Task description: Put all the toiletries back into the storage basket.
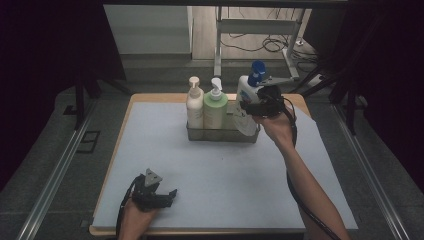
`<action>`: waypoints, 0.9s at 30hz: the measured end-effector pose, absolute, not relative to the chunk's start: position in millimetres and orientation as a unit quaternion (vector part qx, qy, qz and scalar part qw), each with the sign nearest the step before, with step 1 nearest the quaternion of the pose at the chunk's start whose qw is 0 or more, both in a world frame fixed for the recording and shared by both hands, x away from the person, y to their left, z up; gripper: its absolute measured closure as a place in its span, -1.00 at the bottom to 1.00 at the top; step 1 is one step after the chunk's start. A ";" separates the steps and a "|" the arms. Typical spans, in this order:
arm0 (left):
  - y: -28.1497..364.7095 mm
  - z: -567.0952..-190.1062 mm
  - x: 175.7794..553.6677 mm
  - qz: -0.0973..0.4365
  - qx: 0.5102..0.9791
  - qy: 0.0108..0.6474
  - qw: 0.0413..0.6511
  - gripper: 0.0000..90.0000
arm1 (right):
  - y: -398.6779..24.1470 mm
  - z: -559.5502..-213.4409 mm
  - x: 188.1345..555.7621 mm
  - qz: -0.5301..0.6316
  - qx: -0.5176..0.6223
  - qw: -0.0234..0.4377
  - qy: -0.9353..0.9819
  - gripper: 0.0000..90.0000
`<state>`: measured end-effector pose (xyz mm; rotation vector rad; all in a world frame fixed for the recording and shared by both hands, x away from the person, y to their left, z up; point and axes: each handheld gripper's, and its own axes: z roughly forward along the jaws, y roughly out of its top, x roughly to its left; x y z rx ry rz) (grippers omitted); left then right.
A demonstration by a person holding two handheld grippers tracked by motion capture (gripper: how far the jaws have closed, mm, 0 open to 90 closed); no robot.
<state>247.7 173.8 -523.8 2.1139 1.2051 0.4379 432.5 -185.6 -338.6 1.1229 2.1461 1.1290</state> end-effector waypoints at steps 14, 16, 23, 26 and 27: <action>173.8 -523.7 247.6 0.167 0.807 0.461 0.328 -0.73 | -180.8 -340.5 455.6 0.410 0.421 0.241 0.773 -0.08; 173.8 -523.6 247.5 0.166 0.808 0.461 0.328 -0.73 | -179.8 -340.5 458.2 0.409 0.420 0.244 0.772 -0.08; 173.9 -523.7 247.6 0.166 0.808 0.460 0.328 -0.73 | -176.1 -346.5 467.1 0.407 0.426 0.245 0.769 -0.08; 173.9 -523.7 247.6 0.166 0.808 0.460 0.328 -0.73 | -175.6 -349.9 469.4 0.406 0.428 0.246 0.769 -0.08; 173.9 -523.7 247.6 0.167 0.808 0.460 0.328 -0.73 | -175.5 -351.2 469.8 0.406 0.429 0.244 0.769 -0.08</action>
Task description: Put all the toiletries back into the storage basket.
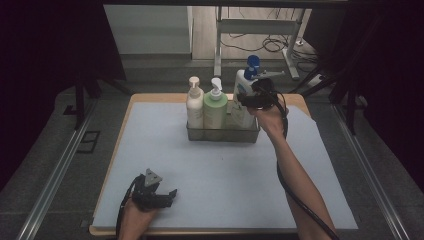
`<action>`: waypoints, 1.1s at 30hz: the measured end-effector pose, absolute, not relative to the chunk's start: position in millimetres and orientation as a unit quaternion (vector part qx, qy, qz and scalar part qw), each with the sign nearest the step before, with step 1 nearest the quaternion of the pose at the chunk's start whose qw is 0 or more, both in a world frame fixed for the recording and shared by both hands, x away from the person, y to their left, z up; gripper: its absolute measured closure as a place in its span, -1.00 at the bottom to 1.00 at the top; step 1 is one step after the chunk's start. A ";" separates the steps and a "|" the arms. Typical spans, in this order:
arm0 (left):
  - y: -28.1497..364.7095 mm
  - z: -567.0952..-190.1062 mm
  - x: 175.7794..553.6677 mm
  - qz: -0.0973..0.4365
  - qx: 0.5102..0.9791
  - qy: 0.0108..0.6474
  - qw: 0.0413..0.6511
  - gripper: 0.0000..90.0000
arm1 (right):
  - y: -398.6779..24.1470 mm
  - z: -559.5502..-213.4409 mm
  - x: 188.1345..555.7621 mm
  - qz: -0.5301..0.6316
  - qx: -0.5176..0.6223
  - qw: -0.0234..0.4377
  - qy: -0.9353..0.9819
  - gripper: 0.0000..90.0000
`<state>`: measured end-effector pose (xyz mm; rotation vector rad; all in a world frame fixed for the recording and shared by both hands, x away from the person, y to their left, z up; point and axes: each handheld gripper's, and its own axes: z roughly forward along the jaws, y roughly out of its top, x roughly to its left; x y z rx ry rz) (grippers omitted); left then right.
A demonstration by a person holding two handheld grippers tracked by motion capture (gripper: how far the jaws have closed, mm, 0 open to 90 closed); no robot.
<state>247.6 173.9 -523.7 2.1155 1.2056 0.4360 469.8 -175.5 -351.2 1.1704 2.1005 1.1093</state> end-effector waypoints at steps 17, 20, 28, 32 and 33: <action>173.8 -523.7 247.6 0.167 0.808 0.460 0.328 -0.73 | -177.0 -372.5 469.2 0.399 0.435 0.229 0.774 -0.08; 173.8 -523.7 247.6 0.167 0.808 0.461 0.328 -0.73 | -176.9 -376.1 468.4 0.397 0.434 0.228 0.776 -0.08; 173.7 -523.7 247.6 0.167 0.808 0.461 0.328 -0.73 | -176.8 -384.2 467.3 0.391 0.434 0.225 0.780 -0.08; 173.8 -523.7 247.6 0.167 0.808 0.461 0.328 -0.73 | -176.9 -388.2 466.8 0.388 0.435 0.223 0.782 -0.08; 173.8 -523.7 247.6 0.167 0.808 0.461 0.328 -0.73 | -176.8 -389.0 466.9 0.387 0.435 0.223 0.782 -0.08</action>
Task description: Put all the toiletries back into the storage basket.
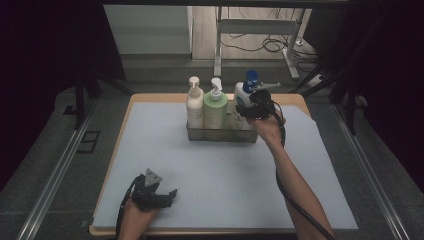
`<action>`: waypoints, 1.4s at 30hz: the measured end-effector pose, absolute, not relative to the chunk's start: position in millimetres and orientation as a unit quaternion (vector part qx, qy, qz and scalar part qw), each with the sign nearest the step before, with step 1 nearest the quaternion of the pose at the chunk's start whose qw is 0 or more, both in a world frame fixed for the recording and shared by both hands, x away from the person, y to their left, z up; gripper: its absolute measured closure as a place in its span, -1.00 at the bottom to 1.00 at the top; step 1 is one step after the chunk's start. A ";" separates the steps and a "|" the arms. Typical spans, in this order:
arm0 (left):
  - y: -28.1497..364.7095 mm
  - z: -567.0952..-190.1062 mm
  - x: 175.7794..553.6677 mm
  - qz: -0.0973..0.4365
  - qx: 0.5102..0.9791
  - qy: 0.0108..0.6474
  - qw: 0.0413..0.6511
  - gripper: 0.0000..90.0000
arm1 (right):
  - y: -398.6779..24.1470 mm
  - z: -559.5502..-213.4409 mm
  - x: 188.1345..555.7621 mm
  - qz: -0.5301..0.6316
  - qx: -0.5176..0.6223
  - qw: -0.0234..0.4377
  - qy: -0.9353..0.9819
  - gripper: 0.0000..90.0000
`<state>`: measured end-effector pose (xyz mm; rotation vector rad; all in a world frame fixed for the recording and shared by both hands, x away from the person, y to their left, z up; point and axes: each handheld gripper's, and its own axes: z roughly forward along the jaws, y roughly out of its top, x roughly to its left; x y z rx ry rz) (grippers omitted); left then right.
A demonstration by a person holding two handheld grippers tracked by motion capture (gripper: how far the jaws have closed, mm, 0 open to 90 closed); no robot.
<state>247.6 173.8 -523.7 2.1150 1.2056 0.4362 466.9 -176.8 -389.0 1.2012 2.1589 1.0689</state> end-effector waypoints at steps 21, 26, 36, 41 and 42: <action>173.7 -523.7 247.5 0.167 0.808 0.461 0.328 -0.73 | -174.2 -405.3 469.8 0.371 0.441 0.209 0.790 -0.09; 173.7 -523.7 247.5 0.167 0.808 0.461 0.328 -0.73 | -170.6 -404.8 471.4 0.364 0.445 0.208 0.791 -0.09; 173.7 -523.8 247.5 0.167 0.808 0.460 0.328 -0.73 | -170.5 -406.4 475.6 0.365 0.453 0.207 0.787 -0.10; 173.7 -523.8 247.5 0.167 0.808 0.461 0.328 -0.73 | -171.9 -407.0 476.6 0.369 0.448 0.205 0.788 -0.12; 173.7 -523.7 247.5 0.167 0.808 0.461 0.328 -0.73 | -172.7 -407.2 476.8 0.371 0.444 0.205 0.790 -0.13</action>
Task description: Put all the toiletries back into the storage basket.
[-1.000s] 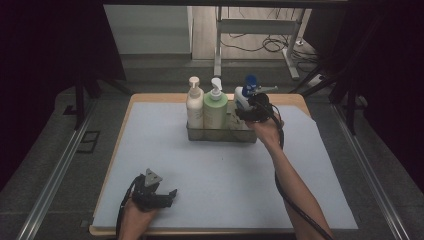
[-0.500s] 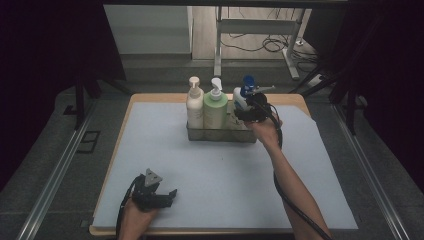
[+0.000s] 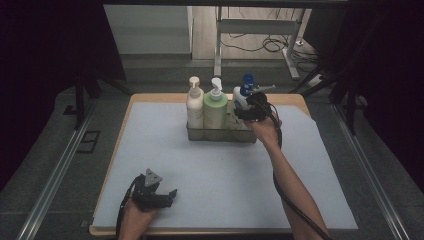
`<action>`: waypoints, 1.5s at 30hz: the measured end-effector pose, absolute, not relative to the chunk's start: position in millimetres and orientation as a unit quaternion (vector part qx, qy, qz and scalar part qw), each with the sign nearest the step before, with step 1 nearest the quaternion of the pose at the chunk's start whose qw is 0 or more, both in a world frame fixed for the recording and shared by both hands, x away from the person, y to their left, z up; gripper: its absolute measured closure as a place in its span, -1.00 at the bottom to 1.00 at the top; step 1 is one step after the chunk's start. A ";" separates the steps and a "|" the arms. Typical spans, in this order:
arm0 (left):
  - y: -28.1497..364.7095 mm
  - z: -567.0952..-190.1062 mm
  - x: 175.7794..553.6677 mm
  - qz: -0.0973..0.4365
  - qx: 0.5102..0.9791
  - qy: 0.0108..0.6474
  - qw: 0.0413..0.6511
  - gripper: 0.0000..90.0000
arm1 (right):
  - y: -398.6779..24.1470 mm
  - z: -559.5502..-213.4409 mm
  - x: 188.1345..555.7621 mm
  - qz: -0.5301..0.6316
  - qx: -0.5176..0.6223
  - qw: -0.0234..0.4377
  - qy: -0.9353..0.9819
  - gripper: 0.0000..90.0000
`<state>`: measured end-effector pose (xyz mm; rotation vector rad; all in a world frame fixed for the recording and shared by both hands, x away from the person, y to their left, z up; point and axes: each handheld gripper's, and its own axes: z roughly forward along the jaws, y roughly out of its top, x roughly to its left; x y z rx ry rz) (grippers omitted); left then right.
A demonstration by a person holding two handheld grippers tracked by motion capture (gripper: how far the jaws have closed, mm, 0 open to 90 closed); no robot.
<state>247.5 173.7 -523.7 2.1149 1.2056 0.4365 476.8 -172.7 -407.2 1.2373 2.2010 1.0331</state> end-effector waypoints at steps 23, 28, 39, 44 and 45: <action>173.6 -523.8 247.5 0.167 0.807 0.461 0.328 -0.73 | -202.6 -414.6 443.7 0.409 0.425 0.198 0.783 0.03; 173.6 -523.8 247.5 0.167 0.808 0.461 0.328 -0.73 | -211.9 -415.8 433.8 0.414 0.419 0.195 0.784 0.18; 173.5 -523.8 247.4 0.167 0.807 0.461 0.328 -0.73 | -231.7 -420.2 430.4 0.410 0.433 0.202 0.777 0.77; 173.6 -523.8 247.4 0.167 0.807 0.461 0.328 -0.73 | -234.0 -423.2 440.8 0.414 0.442 0.205 0.769 0.99; 173.6 -523.8 247.4 0.167 0.807 0.461 0.328 -0.73 | -233.3 -424.2 443.0 0.413 0.445 0.204 0.768 0.99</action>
